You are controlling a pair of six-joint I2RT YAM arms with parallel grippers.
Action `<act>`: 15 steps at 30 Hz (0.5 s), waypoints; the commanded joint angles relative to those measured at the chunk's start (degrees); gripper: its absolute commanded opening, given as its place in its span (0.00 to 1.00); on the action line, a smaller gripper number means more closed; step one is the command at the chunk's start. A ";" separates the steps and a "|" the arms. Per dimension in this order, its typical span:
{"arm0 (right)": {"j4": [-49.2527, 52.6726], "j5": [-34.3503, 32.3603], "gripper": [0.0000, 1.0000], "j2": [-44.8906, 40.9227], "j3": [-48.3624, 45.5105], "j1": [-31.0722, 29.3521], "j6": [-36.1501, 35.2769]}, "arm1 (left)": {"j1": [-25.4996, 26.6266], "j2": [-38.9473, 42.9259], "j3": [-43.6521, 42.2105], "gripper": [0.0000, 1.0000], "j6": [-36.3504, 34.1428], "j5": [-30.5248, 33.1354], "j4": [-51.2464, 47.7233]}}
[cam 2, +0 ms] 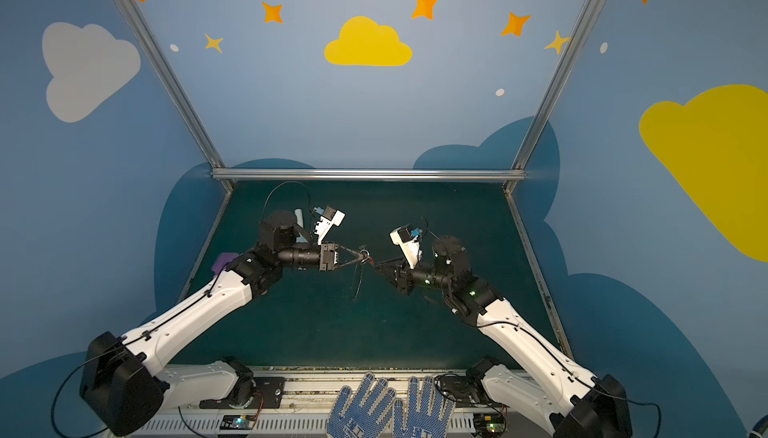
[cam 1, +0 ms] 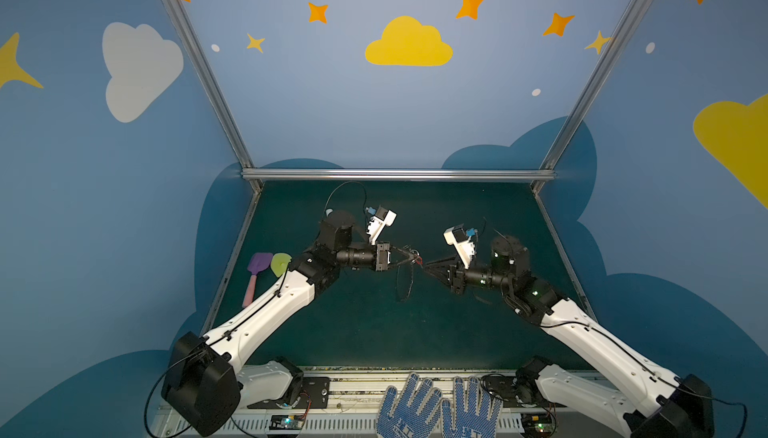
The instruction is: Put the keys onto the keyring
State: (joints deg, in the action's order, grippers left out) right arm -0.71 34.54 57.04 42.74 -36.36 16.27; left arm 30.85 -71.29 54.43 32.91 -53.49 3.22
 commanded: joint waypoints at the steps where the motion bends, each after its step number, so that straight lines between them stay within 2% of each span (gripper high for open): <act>1: -7.27 2.77 0.17 1.28 -0.20 -1.37 2.62 | -0.27 0.51 -0.29 0.04 0.48 -0.81 2.91; 5: -8.34 4.56 0.08 2.46 -0.08 -2.77 2.66 | -0.26 0.40 -0.29 0.04 0.66 -0.82 3.06; 8: -7.39 4.04 0.07 2.79 0.10 -3.23 2.23 | -0.27 0.54 -0.38 0.04 0.94 -1.03 3.56; 13: -8.64 -0.65 0.25 2.64 -0.81 -3.32 3.30 | -0.26 0.82 -0.56 0.04 1.36 -1.41 4.07; 15: -9.99 -1.45 0.26 2.63 -1.16 -3.34 4.17 | -0.26 1.04 -0.73 0.04 1.44 -1.50 4.11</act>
State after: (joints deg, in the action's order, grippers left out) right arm -7.94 35.33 59.75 42.39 -39.48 19.35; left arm 30.85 -71.29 54.04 34.13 -53.65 4.58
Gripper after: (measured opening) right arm 0.261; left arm 0.048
